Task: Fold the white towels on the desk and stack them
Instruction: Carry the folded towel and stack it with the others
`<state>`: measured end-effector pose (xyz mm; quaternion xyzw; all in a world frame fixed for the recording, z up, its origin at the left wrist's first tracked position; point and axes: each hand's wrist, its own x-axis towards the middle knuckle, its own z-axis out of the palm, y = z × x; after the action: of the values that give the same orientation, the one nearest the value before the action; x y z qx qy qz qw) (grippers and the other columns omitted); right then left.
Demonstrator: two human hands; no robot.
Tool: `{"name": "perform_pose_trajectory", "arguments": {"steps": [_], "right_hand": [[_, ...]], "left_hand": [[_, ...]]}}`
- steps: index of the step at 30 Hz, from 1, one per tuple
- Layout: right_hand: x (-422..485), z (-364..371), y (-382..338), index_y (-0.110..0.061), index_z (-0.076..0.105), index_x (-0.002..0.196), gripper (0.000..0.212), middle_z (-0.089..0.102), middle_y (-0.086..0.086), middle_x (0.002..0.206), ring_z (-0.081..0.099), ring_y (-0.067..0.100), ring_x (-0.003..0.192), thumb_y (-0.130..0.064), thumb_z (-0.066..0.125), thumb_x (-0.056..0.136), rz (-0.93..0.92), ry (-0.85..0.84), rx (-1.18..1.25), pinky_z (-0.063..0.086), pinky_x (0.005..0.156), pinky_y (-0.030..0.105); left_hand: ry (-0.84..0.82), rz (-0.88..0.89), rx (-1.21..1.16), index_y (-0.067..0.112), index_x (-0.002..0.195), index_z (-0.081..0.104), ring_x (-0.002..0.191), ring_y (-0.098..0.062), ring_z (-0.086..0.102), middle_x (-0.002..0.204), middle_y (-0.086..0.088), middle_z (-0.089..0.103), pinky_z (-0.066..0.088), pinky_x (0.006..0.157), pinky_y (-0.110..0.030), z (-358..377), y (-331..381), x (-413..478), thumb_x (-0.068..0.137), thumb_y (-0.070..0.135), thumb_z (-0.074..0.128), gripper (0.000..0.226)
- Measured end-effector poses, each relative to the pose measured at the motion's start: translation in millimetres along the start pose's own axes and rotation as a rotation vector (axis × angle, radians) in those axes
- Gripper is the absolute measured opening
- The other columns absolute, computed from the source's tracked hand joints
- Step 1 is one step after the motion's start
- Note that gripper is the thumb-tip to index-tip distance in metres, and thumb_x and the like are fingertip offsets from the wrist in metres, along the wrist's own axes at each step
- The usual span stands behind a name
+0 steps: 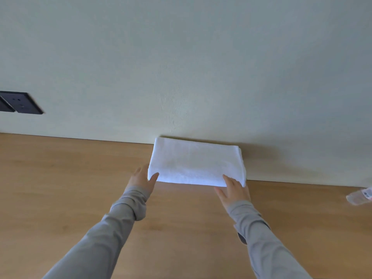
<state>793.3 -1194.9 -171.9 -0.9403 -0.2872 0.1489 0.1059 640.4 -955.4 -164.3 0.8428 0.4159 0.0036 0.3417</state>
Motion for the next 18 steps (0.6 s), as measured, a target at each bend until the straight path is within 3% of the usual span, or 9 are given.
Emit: {"name": "perform_pose_trajectory", "arguments": {"steps": [4, 7, 9, 11, 13, 15, 18], "right_hand": [[12, 28, 21, -0.006, 0.046, 0.129, 0.047, 0.055, 0.012, 0.122, 0.052, 0.027, 0.114, -0.035, 0.052, 0.092, 0.343, 0.074, 0.467, 0.041, 0.097, 0.036], [23, 39, 32, -0.002, 0.052, 0.118, 0.045, 0.059, 0.012, 0.105, 0.058, 0.028, 0.094, -0.037, 0.056, 0.09, 0.637, 0.062, 0.867, 0.048, 0.087, 0.042], [35, 43, 37, 0.002, 0.054, 0.114, 0.049, 0.058, 0.012, 0.092, 0.056, 0.024, 0.081, -0.039, 0.058, 0.089, 0.788, 0.007, 1.142, 0.05, 0.077, 0.038], [47, 47, 38, 0.001, 0.053, 0.113, 0.048, 0.06, 0.016, 0.107, 0.057, 0.024, 0.092, -0.038, 0.062, 0.086, 0.897, -0.015, 1.388, 0.049, 0.084, 0.037], [55, 50, 34, -0.001, 0.05, 0.119, 0.053, 0.054, 0.018, 0.126, 0.056, 0.026, 0.111, -0.039, 0.063, 0.084, 0.959, -0.041, 1.573, 0.047, 0.094, 0.038], [61, 51, 27, -0.005, 0.049, 0.117, 0.052, 0.051, 0.016, 0.131, 0.051, 0.026, 0.121, -0.041, 0.065, 0.082, 0.966, -0.035, 1.739, 0.045, 0.095, 0.038], [68, 47, 16, -0.009, 0.047, 0.118, 0.059, 0.053, 0.012, 0.128, 0.053, 0.023, 0.117, -0.046, 0.07, 0.077, 1.014, 0.025, 1.851, 0.044, 0.093, 0.034]], "left_hand": [[0.058, -0.372, -0.341, 0.007, 0.143, 0.025, 0.119, -0.037, 0.046, 0.14, -0.016, 0.04, 0.04, 0.099, -0.043, 31, -5, 18, 0.088, 0.04, 0.059, 0.073], [0.061, -0.638, -0.754, 0.009, 0.144, 0.025, 0.085, -0.032, 0.057, 0.113, -0.014, 0.05, 0.048, 0.084, -0.039, 43, -4, 33, 0.081, 0.042, 0.068, 0.083], [0.067, -0.752, -0.994, 0.004, 0.139, 0.033, 0.088, -0.029, 0.058, 0.109, -0.012, 0.051, 0.049, 0.081, -0.037, 51, -5, 42, 0.078, 0.041, 0.072, 0.081], [0.054, -0.8, -1.126, 0.002, 0.136, 0.038, 0.104, -0.03, 0.059, 0.119, -0.015, 0.053, 0.05, 0.086, -0.036, 58, -5, 48, 0.076, 0.04, 0.074, 0.079], [0.045, -0.818, -1.217, 0.002, 0.133, 0.041, 0.103, -0.028, 0.061, 0.122, -0.016, 0.056, 0.05, 0.09, -0.035, 65, -2, 52, 0.074, 0.039, 0.076, 0.077], [0.056, -0.84, -1.3, 0.001, 0.132, 0.041, 0.1, -0.028, 0.061, 0.122, -0.018, 0.057, 0.049, 0.093, -0.036, 69, 3, 56, 0.074, 0.039, 0.076, 0.078], [0.087, -0.863, -1.359, 0.0, 0.134, 0.04, 0.11, -0.028, 0.057, 0.126, -0.015, 0.055, 0.045, 0.1, -0.04, 74, 13, 59, 0.075, 0.041, 0.074, 0.079]]}}
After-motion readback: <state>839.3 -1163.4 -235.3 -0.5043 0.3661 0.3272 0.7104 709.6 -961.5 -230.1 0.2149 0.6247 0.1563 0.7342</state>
